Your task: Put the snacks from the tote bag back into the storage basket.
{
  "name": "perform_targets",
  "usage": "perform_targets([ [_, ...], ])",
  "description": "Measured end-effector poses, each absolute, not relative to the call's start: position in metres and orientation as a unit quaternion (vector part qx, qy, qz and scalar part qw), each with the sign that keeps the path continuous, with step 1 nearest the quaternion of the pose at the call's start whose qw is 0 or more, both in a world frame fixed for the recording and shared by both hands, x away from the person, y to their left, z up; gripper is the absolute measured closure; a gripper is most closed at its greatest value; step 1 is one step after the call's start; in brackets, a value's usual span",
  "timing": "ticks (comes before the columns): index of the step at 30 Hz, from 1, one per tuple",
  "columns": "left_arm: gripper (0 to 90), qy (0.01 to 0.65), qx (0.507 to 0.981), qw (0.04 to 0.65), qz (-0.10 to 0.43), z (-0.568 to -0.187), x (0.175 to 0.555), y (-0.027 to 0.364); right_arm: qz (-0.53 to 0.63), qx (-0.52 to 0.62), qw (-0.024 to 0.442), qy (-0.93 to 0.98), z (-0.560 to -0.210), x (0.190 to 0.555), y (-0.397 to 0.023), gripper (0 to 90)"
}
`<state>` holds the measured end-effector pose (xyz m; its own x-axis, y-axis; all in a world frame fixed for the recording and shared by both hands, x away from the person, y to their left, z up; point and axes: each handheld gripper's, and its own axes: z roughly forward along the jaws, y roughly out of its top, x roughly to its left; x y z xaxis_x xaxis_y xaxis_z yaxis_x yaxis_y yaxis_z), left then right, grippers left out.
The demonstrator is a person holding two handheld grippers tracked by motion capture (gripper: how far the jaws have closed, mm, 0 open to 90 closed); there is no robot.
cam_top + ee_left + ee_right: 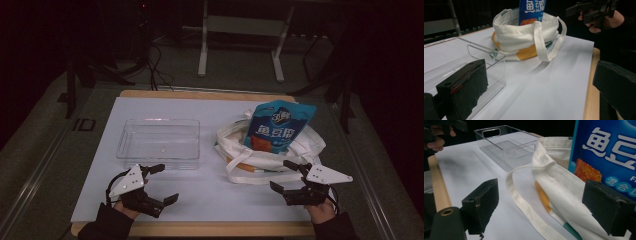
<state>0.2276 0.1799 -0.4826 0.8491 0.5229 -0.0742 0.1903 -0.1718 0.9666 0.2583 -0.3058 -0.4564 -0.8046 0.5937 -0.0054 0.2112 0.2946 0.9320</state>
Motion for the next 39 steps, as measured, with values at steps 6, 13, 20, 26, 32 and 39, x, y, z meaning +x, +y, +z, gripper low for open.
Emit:
perform_targets([
  [6, 0.0, 0.214, 0.769, 0.590, 0.118, -0.482, 0.227, 0.175, 0.522, 0.254, 0.181, 0.794, -0.459, 0.258, -0.311, 13.3],
  [13, 0.0, 0.199, 0.779, 0.584, 0.116, -0.483, 0.232, 0.163, 0.528, 0.254, 0.167, 0.793, -0.452, 0.255, -0.319, 11.5],
  [20, 0.0, 0.198, 0.772, 0.595, 0.100, -0.474, 0.242, 0.154, 0.529, 0.241, 0.163, 0.798, -0.445, 0.255, -0.317, 10.9],
  [26, 0.0, 0.185, 0.773, 0.600, 0.091, -0.465, 0.251, 0.141, 0.531, 0.223, 0.165, 0.801, -0.436, 0.259, -0.314, 10.9],
  [32, 0.0, 0.166, 0.780, 0.597, 0.092, -0.458, 0.262, 0.126, 0.534, 0.209, 0.173, 0.801, -0.428, 0.264, -0.314, 11.0],
  [39, 1.2, 0.149, 0.779, 0.603, 0.085, -0.447, 0.280, 0.113, 0.551, 0.207, 0.175, 0.789, -0.415, 0.272, -0.318, 11.1],
])
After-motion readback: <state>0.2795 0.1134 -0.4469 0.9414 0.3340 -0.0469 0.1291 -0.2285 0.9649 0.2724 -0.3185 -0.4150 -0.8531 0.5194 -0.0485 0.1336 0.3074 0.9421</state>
